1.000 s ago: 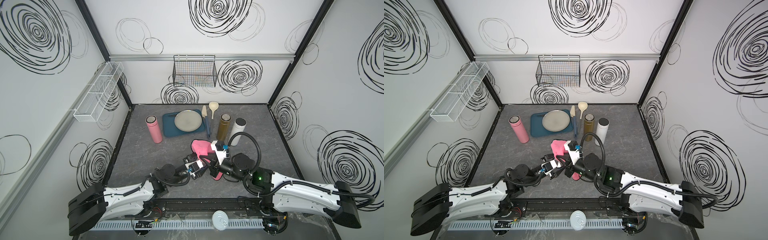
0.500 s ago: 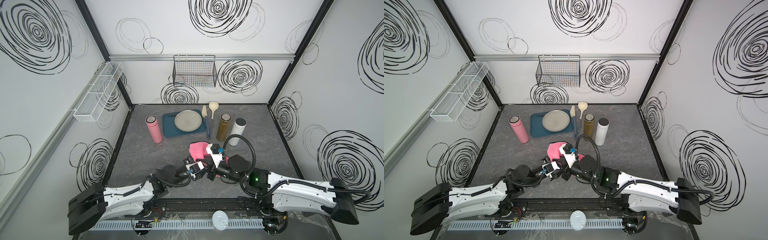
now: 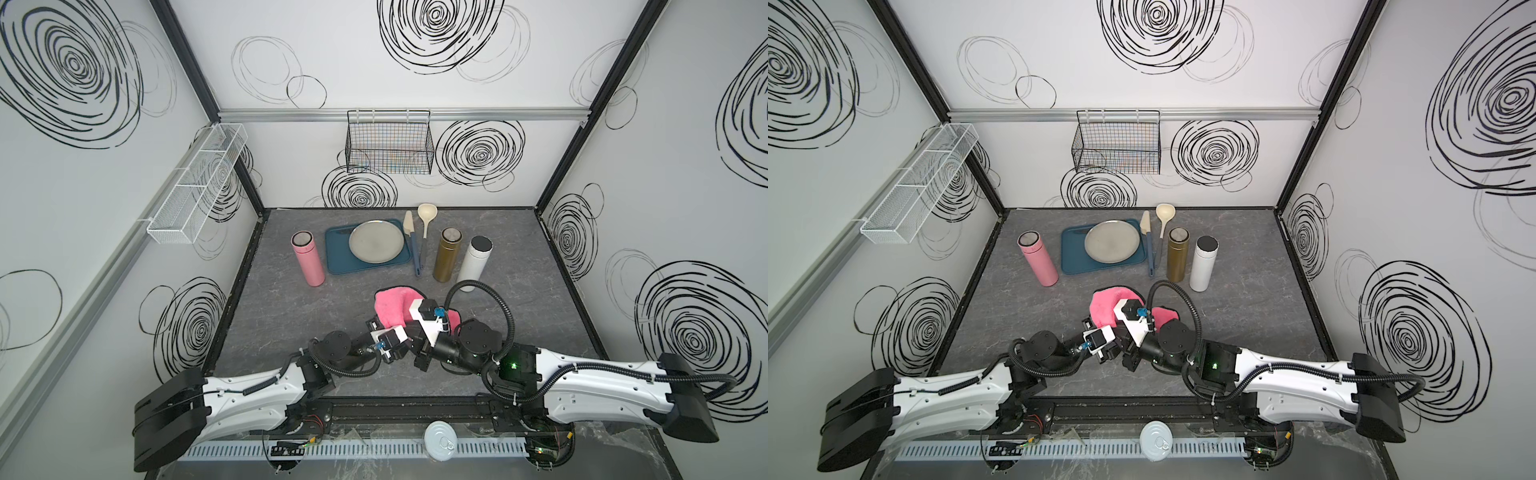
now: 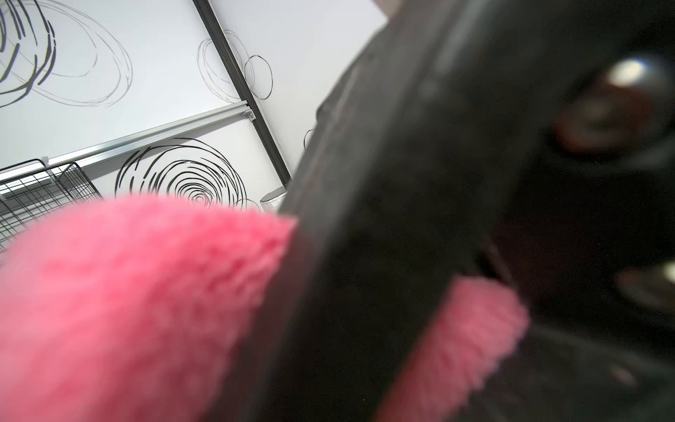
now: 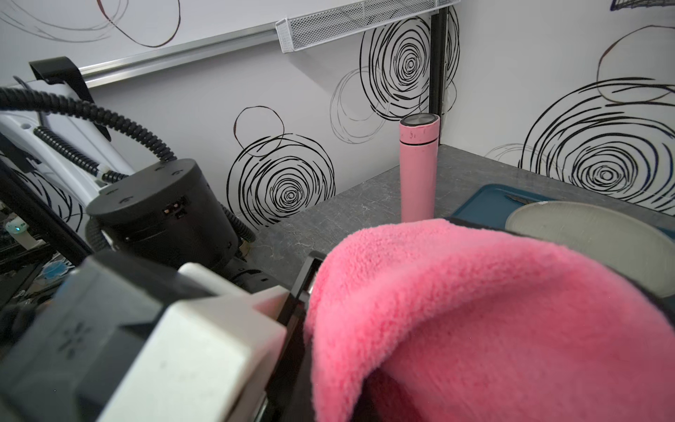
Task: Wipe the surface of the thermos
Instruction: Wipe the dirt from the surface of the thermos.
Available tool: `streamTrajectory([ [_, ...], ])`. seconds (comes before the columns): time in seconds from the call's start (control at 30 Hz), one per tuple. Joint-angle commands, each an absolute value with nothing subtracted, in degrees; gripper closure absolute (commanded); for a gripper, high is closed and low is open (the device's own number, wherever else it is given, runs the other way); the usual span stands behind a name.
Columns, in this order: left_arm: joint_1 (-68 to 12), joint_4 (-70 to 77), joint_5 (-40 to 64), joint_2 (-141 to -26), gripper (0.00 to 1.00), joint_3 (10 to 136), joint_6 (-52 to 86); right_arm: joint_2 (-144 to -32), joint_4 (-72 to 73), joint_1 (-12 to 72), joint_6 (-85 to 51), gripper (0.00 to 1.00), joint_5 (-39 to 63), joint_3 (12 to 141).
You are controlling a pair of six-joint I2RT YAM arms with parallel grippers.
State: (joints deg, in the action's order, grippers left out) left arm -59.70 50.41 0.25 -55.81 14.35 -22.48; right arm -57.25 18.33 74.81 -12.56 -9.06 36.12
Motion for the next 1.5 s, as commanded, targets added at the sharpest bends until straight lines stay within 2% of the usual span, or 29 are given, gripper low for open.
streamTrajectory([
  [0.0,-60.4,69.2,0.9,-52.6,1.00,16.8,-22.3,-55.3,10.2,69.1,-16.7,1.00,-13.1,32.1],
  [0.23,-60.3,69.6,-5.2,-52.2,1.00,17.9,-17.2,-44.7,4.3,56.4,-29.5,1.00,-22.6,26.5],
  [0.33,-60.4,71.6,-7.7,-51.1,1.00,17.4,-12.0,-40.7,5.1,48.9,-34.1,1.00,-17.3,22.0],
  [0.43,-60.4,72.4,-12.7,-49.1,1.00,17.3,-4.2,-39.4,8.3,45.7,-34.9,1.00,-11.2,18.6],
  [0.67,-60.2,73.3,-19.1,-45.1,1.00,15.9,6.1,-46.4,23.4,48.1,-32.6,1.00,-1.2,15.6],
  [0.9,-60.1,67.3,-24.6,-42.3,1.00,17.5,16.5,-57.3,31.0,59.5,-27.1,1.00,-3.8,21.2],
  [1.03,-60.1,67.1,-24.2,-41.5,1.00,17.2,19.8,-61.6,33.7,61.9,-26.5,1.00,-4.0,23.2],
  [1.23,-60.1,66.8,-23.4,-41.2,1.00,17.4,21.1,-59.1,31.7,61.8,-25.8,1.00,-7.5,23.5],
  [1.47,-60.1,66.6,-24.3,-40.3,1.00,16.8,21.5,-56.9,34.3,63.7,-23.8,1.00,-3.4,21.0],
])
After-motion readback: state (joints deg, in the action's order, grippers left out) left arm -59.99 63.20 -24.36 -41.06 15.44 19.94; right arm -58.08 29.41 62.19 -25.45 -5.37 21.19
